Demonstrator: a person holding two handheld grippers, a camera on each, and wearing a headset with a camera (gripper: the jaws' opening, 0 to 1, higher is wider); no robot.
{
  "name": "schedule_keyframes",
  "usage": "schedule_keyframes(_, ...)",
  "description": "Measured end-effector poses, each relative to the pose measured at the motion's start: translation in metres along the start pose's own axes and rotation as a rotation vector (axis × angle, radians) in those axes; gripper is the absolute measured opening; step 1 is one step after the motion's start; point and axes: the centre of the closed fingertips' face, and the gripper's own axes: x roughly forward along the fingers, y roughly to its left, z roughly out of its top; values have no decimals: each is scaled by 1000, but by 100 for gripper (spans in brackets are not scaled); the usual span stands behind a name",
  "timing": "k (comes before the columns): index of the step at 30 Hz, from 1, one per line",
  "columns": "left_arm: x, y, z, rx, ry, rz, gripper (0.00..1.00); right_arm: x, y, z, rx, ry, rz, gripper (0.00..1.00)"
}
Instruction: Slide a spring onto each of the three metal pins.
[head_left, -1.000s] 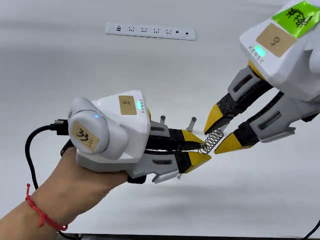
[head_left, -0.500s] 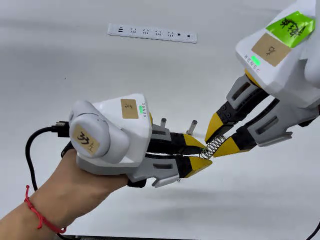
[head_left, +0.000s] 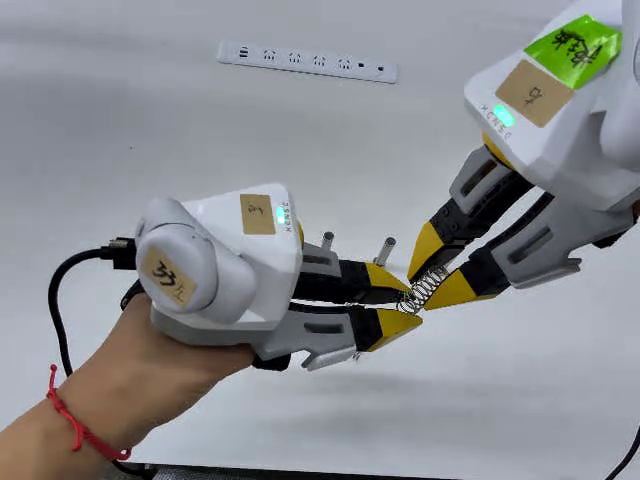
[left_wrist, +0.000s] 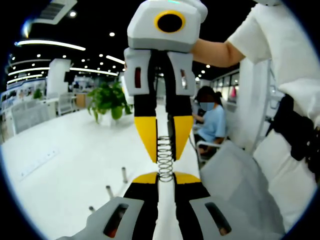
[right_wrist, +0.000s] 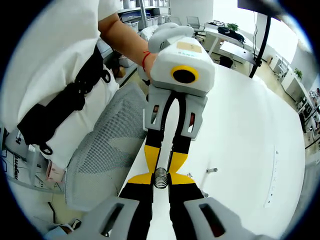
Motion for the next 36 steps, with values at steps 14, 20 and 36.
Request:
schedule_keyframes(14,-15,14,-14,-42,11,74,25,-2,-12,-4,24,5,-15,12)
schedule_keyframes(20,-29,25,-26,-49,26,130,32,-6,-25,-3,55,-3,-59,12)
schedule_keyframes(36,-65,61,-62,-34,99,273,63,2,-88,-4,170,-3,-202,12)
